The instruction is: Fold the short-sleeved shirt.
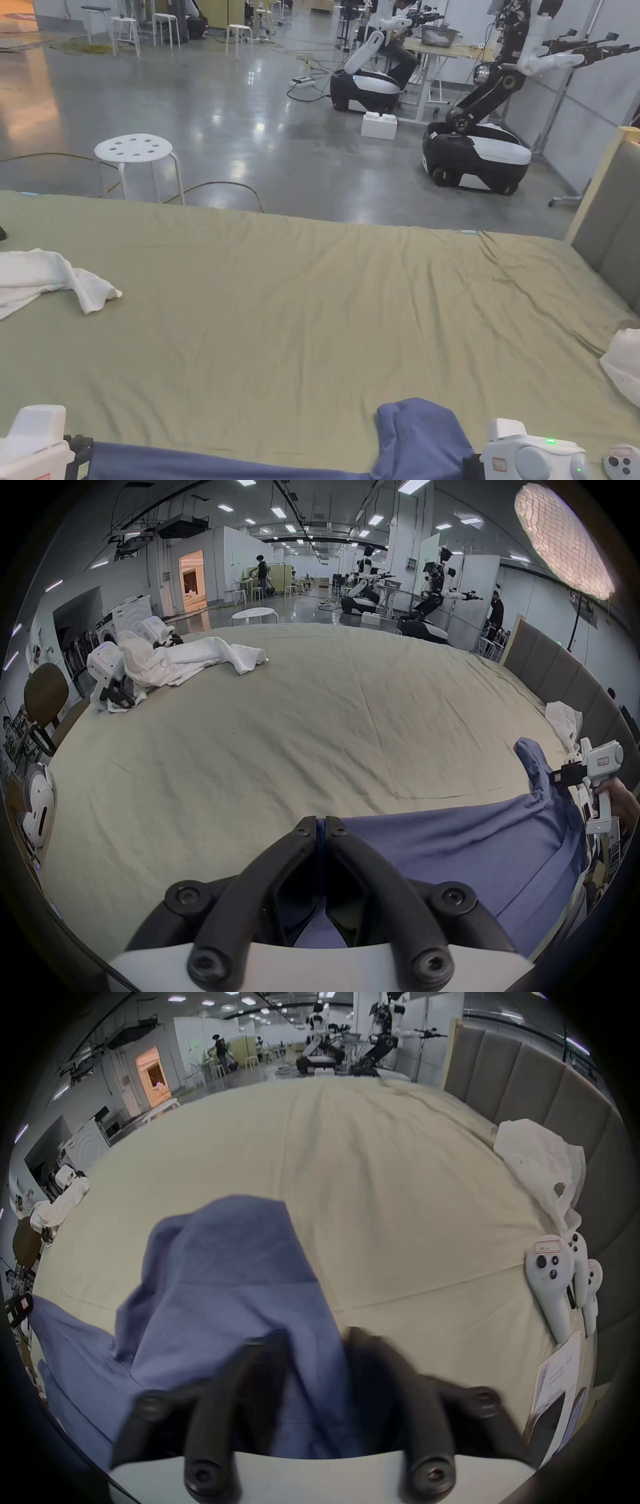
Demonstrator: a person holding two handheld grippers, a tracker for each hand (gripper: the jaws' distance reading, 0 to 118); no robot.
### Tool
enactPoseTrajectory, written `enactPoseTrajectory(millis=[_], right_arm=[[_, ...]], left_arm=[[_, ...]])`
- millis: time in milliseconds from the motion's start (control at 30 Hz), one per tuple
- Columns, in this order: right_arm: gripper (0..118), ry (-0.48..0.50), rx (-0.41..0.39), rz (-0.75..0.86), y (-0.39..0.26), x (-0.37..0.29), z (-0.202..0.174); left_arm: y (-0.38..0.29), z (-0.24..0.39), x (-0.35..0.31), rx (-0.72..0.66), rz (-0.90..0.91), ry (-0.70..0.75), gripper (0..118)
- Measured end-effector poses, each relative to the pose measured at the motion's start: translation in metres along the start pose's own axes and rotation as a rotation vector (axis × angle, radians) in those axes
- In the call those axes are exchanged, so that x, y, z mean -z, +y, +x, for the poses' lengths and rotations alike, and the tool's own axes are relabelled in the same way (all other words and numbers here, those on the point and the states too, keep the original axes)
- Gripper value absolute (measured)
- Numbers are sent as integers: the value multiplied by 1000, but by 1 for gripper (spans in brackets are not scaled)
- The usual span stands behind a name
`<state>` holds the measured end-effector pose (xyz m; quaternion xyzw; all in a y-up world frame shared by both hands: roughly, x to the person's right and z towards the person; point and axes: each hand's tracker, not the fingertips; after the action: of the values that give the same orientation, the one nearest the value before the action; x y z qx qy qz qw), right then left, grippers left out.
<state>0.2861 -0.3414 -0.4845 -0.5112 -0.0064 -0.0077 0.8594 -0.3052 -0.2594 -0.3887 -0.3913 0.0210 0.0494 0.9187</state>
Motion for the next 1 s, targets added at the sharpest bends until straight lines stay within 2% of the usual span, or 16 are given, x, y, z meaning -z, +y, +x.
enactPoseTrajectory(millis=[33,133,300,533,700,1000], right_arm=[[13,2,-4,3,-1,1,-1],[2,22,-16,21,-4,2,-5],[0,26,-32,61,-7,-10,-3],[0,45,-28,202,-24,-87,1],[0,54,-29,251,-53,-140,9],[0,45,-89,279,-116,-212,14]], left_arm=[[-1,0,1,-1,-5,3,0],[-3,1,1,-3,-9,8,0],[-5,0,-5,-17,-5,7,0],[-11,-6,-30,-41,32,-13,0],[-27,-13,-65,-59,89,-35,0],[-71,-25,-126,-62,150,-67,0]])
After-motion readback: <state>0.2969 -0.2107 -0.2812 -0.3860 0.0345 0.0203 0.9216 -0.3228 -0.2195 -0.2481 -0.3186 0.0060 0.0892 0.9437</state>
